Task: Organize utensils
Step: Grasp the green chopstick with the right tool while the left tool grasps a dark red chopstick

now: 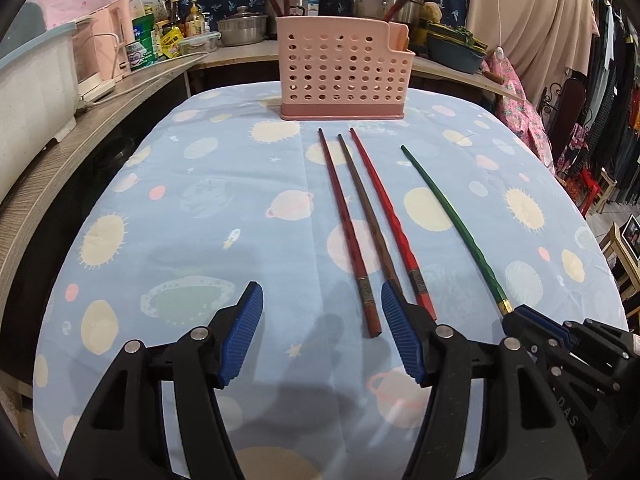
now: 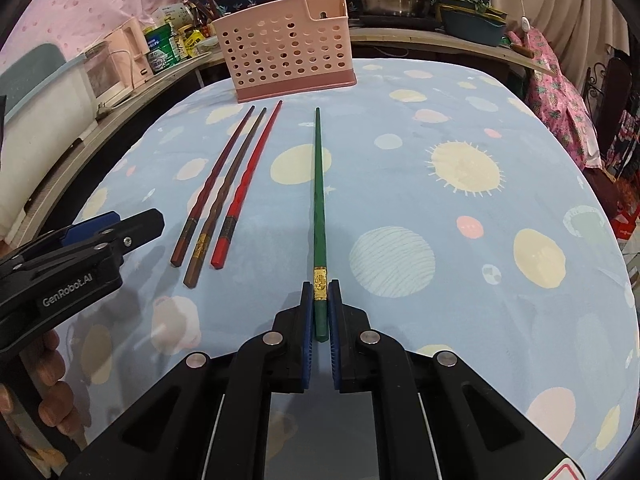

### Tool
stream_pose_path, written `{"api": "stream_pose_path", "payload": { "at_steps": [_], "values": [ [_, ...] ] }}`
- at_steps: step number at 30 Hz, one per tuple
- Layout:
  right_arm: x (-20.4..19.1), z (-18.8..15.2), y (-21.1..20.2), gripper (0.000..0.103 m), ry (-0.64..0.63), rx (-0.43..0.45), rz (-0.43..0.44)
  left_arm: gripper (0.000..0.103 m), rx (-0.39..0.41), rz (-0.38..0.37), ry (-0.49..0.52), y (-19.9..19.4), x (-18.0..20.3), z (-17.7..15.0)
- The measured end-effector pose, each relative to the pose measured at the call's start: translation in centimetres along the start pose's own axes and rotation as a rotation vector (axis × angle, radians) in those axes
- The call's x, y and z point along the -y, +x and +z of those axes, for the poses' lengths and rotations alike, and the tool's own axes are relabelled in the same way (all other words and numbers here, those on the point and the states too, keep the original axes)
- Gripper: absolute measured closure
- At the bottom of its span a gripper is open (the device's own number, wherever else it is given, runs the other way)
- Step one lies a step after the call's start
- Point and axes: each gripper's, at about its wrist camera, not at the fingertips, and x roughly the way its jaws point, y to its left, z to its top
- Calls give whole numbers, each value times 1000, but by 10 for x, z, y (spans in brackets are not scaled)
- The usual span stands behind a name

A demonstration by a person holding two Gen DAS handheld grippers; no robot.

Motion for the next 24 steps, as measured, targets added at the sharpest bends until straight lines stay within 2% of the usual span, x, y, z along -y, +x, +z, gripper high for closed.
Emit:
{"api": "stream_pose_path", "payload": {
  "at_steps": [11,16,19,22,24],
  "values": [
    [4,-4,-3,96,15,-1,7,45,-30,9,4,20,5,-1],
    [4,-4,-3,96,14,-2,7,48,-54,16,-4,27,4,-3],
    [4,-4,-3,96,14,-1,7,51,-54,22,-6,27,3,-4],
    [4,-5,-3,96,14,-1,6,60,-51,26,-4,26,2,-4],
    [4,-5,-3,96,12,-1,7,69,-49,27,-1,26,2,-5]
  ]
}}
